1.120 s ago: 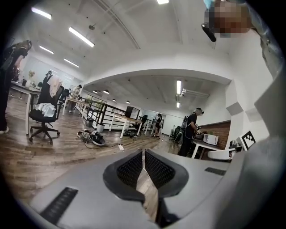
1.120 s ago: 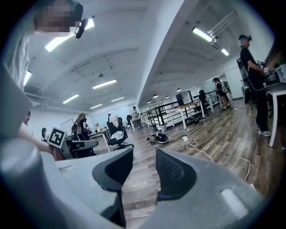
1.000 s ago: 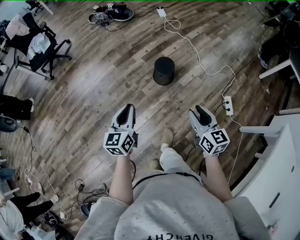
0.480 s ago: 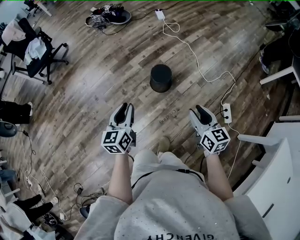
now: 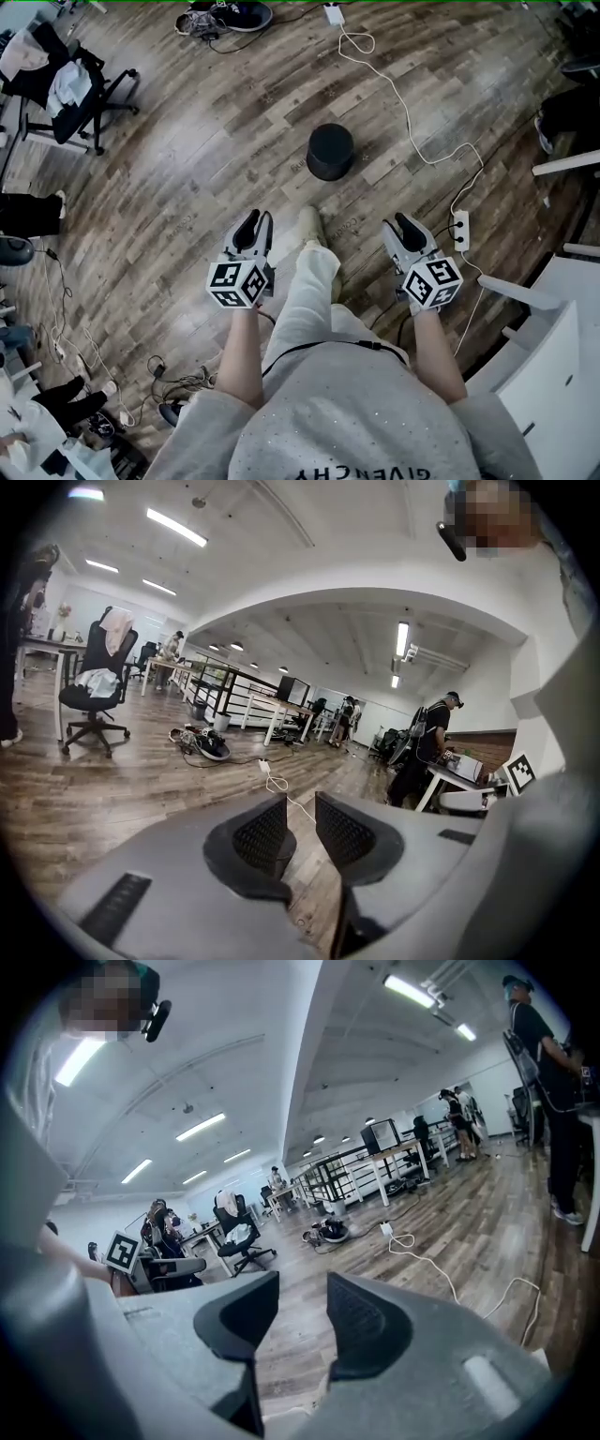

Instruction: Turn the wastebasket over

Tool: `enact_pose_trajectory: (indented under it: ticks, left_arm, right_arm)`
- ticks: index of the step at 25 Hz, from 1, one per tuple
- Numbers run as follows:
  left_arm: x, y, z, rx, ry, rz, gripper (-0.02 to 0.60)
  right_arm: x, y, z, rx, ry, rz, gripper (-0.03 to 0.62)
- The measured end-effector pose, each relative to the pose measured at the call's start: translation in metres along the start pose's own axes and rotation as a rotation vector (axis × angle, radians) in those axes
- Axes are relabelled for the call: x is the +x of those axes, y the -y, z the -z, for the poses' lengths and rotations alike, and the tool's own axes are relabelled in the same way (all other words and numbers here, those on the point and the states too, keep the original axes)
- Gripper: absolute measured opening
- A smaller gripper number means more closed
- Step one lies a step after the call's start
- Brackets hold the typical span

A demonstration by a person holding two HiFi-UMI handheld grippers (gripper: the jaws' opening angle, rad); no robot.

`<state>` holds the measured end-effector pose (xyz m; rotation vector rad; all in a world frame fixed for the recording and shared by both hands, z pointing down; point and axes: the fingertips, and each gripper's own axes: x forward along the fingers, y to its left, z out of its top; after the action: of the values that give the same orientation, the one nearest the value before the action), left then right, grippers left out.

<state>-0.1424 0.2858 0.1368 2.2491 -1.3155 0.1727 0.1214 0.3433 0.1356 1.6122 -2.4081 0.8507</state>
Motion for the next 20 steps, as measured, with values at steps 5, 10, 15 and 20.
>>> enact_pose_trajectory:
  ticks: [5, 10, 15, 20]
  left_arm:
    - [0.07, -0.008, -0.007, -0.032, -0.024, 0.035, 0.092]
    - [0.133, -0.016, -0.022, -0.045, -0.057, 0.07, 0.091]
    - [0.184, -0.033, -0.016, -0.075, -0.113, 0.079, 0.092]
    - [0.228, -0.052, -0.002, -0.111, -0.187, 0.093, 0.091]
  right_arm:
    - [0.042, 0.031, -0.019, 0.002, -0.037, 0.015, 0.147]
    - [0.089, 0.059, -0.04, 0.006, -0.069, 0.019, 0.147]
    - [0.138, 0.081, -0.045, 0.048, -0.106, 0.008, 0.147]
    - [0.187, 0.098, -0.036, 0.088, -0.173, -0.009, 0.147]
